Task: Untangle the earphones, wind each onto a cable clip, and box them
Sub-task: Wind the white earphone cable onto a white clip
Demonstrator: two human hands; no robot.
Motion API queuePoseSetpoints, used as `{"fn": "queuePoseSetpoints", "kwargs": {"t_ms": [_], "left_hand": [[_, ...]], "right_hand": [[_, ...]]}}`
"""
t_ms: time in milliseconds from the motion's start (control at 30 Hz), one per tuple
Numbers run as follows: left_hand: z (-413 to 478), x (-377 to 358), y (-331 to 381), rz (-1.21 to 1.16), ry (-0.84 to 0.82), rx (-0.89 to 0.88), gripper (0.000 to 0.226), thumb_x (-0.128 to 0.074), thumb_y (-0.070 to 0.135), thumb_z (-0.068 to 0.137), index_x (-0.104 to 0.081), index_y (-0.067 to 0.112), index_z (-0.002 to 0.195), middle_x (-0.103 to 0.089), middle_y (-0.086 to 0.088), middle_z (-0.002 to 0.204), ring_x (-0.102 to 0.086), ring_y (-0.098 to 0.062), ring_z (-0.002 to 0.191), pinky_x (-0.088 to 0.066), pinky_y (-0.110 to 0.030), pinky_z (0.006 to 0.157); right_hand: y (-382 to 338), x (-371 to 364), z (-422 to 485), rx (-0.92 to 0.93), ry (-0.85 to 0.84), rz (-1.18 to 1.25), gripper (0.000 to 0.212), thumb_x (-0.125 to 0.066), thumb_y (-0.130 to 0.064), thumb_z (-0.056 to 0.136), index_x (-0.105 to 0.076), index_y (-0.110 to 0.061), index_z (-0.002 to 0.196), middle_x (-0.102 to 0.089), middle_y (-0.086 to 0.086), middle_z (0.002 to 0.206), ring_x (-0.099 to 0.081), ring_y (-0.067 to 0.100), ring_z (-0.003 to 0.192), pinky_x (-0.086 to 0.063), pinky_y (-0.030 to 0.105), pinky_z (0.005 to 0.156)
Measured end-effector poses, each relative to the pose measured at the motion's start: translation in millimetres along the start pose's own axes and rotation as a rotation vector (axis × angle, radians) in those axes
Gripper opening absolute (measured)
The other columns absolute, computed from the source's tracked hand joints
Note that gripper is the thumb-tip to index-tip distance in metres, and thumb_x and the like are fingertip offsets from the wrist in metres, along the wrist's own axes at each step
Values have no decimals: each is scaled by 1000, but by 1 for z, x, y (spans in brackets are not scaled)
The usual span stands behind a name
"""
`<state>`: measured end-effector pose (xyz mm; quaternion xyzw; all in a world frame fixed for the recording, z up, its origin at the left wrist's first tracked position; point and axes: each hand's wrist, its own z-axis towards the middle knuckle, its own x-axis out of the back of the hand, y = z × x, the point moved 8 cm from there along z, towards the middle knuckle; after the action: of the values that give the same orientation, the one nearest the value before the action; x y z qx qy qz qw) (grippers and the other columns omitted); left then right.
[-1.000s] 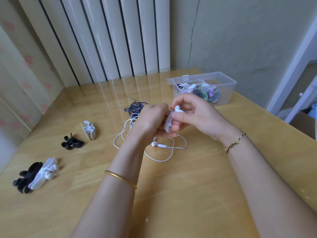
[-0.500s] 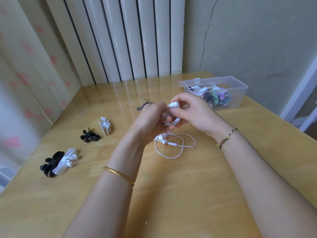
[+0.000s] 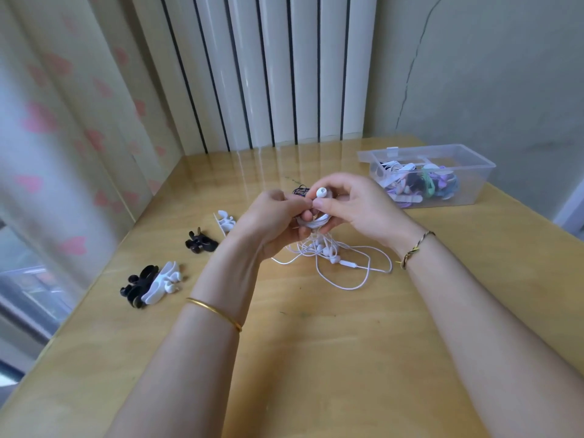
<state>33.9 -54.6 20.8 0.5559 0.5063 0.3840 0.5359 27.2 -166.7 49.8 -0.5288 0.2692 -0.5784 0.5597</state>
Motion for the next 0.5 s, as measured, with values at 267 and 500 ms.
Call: {"fn": "queuePoseSetpoints", "kwargs": {"t_ms": [267,500], "left_hand": [[2,36,2,-16,143,-25,5,-49,-3,95,-51,0,99,-56,-8,57,-50,-9,40,-35,-16,37],[13,87,13,360,270,-94,9,-55,10,93,-60,17,91,-66,2,86,-59,-8,74,-43,-20,51]], "right_hand": [[5,-26,22,-6,158,-48,23,-62,4,84,-66,-16,75,-63,27,80,-65,28,66,-58,43,63],[3,-40,34,-23,239,-178,7,-63,4,83,-69,0,85,-48,-1,64,-49,1,47,-43,12,46]]}}
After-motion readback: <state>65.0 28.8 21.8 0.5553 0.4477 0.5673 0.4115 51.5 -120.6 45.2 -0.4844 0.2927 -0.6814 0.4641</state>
